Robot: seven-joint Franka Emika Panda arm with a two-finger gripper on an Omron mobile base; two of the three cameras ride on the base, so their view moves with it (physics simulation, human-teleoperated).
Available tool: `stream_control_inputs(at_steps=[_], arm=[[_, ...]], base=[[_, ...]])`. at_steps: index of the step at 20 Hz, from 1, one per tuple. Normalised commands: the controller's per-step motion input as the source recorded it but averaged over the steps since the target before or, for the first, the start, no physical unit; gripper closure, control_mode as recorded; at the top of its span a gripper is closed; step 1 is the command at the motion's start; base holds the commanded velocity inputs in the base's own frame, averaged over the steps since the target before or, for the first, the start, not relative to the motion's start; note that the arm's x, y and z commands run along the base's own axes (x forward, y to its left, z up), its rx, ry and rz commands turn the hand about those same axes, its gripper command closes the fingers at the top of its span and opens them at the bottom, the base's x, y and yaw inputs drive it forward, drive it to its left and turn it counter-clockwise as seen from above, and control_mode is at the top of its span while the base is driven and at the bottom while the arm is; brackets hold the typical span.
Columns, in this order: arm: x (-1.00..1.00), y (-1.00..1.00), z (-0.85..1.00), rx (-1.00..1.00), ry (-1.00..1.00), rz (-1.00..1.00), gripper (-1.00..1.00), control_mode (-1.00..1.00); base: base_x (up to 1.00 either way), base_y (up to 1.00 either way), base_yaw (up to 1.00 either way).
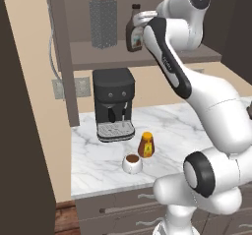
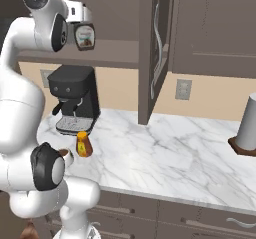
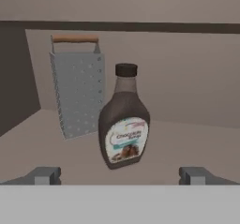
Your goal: Pick the syrup bottle and honey bottle from the cabinet and place them next to the mug.
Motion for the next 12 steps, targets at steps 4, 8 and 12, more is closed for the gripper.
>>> stream_control_inputs(at_steps=[4, 8, 12], arm=[[0.38, 0.0, 0.0, 0.0, 0.0, 0.0, -1.0, -1.0], [0.29, 0.0, 0.0, 0.0, 0.0, 0.04, -1.0, -1.0], [0.31, 0.0, 0.0, 0.0, 0.0, 0.07, -1.0, -1.0]], base=[[0.0, 0.0, 0.0], [0.0, 0.0, 0.0], [0.0, 0.0, 0.0]])
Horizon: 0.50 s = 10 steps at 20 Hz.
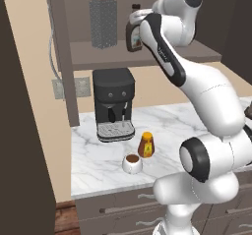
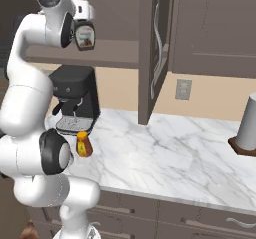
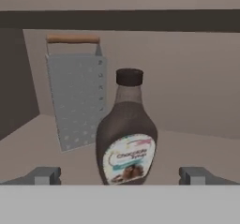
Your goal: Pick the syrup bottle and honey bottle from the cabinet and place them next to the mug.
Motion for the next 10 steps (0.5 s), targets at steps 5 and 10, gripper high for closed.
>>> stream_control_inputs(at_steps=[5, 10], arm=[[0.29, 0.0, 0.0, 0.0, 0.0, 0.07, -1.0, -1.0], [0.2, 0.0, 0.0, 0.0, 0.01, 0.02, -1.0, -1.0]], base=[[0.0, 0.0, 0.0], [0.0, 0.0, 0.0]])
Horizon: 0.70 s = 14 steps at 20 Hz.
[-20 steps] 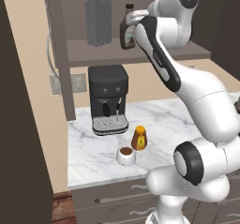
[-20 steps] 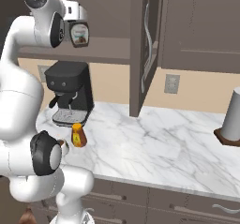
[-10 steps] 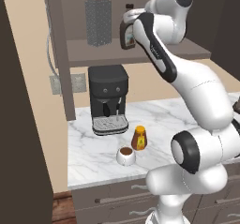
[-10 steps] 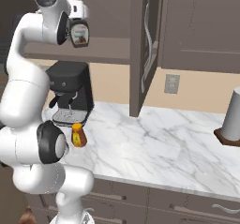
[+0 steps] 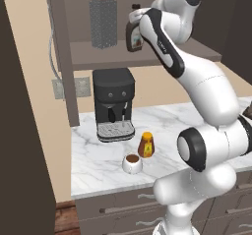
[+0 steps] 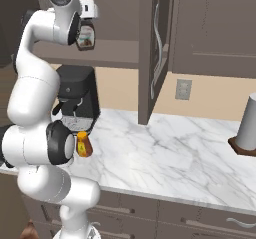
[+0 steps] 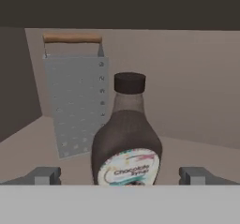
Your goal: Pick the syrup bottle and honey bottle from the cabinet and place them next to the mug.
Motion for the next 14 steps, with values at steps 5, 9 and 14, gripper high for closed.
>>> stream_control_inputs(at_steps=[5, 9, 14], arm=[[0.26, 0.0, 0.0, 0.0, 0.01, 0.0, -1.0, -1.0], [0.24, 0.0, 0.0, 0.0, 0.01, 0.0, -1.0, -1.0], [0.24, 0.0, 0.0, 0.0, 0.0, 0.0, -1.0, -1.0]], base=[[0.0, 0.0, 0.0], [0.0, 0.0, 0.0], [0.0, 0.0, 0.0]])
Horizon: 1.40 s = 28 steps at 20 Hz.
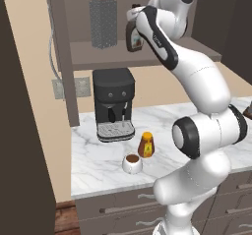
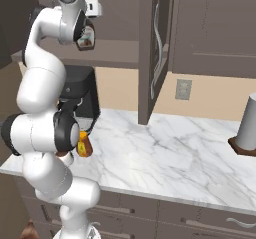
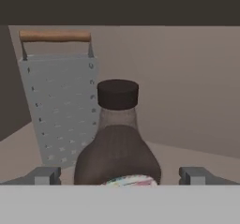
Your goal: Pick the syrup bottle and honey bottle from the cabinet and place them next to the mug.
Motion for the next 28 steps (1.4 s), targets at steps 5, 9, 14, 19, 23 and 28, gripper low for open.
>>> stream_control_inputs(at_steps=[5, 9, 14, 19, 23, 28], arm=[[0.16, 0.01, 0.0, 0.0, 0.0, 0.0, -1.0, -1.0], [0.07, 0.0, 0.0, 0.0, 0.02, 0.0, -1.0, -1.0], [0.0, 0.04, -0.06, 0.0, 0.03, 0.0, -1.0, -1.0], [0.02, 0.06, -0.03, 0.0, 0.02, 0.0, -1.0, -1.0], [0.06, 0.05, -0.01, 0.0, 0.0, 0.0, -1.0, -1.0], [0.14, 0.01, 0.0, 0.0, 0.0, 0.0, -1.0, -1.0]], base=[[0.0, 0.0, 0.0], [0.0, 0.0, 0.0], [0.0, 0.0, 0.0], [0.0, 0.0, 0.0], [0.0, 0.0, 0.0], [0.0, 0.0, 0.0]])
